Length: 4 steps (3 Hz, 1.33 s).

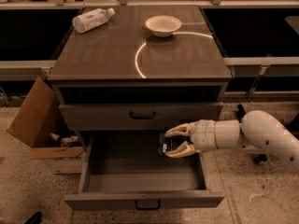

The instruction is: Pick rxbar blueberry from middle drawer and place on counter

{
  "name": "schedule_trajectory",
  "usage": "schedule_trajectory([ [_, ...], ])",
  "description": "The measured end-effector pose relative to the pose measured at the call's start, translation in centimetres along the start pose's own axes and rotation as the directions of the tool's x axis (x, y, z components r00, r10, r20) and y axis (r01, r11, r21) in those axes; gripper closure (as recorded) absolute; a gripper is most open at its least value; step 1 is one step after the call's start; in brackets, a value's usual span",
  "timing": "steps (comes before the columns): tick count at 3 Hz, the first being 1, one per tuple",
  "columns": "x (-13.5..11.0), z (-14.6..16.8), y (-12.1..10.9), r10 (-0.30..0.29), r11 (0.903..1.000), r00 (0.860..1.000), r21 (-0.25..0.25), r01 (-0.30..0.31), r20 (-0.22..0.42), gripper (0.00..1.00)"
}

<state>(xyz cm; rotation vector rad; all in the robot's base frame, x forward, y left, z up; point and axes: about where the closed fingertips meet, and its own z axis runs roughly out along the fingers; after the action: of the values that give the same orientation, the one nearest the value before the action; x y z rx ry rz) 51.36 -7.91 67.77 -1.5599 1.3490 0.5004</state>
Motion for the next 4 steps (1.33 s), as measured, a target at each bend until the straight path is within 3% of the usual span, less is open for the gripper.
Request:
schedule_trajectory([
  [1, 0.0, 0.0, 0.0, 0.0, 1.0, 1.0, 0.0, 0.0, 0.0, 1.0],
  [2, -3.4, -3.1, -2.0, -0.06, 0.9967, 0.998, 0.057, 0.058, 0.035, 1.0],
  [4, -11.6, -10.0, -7.7, -0.194, 0.9658, 0.98, 0.184, 0.182, 0.044, 1.0],
])
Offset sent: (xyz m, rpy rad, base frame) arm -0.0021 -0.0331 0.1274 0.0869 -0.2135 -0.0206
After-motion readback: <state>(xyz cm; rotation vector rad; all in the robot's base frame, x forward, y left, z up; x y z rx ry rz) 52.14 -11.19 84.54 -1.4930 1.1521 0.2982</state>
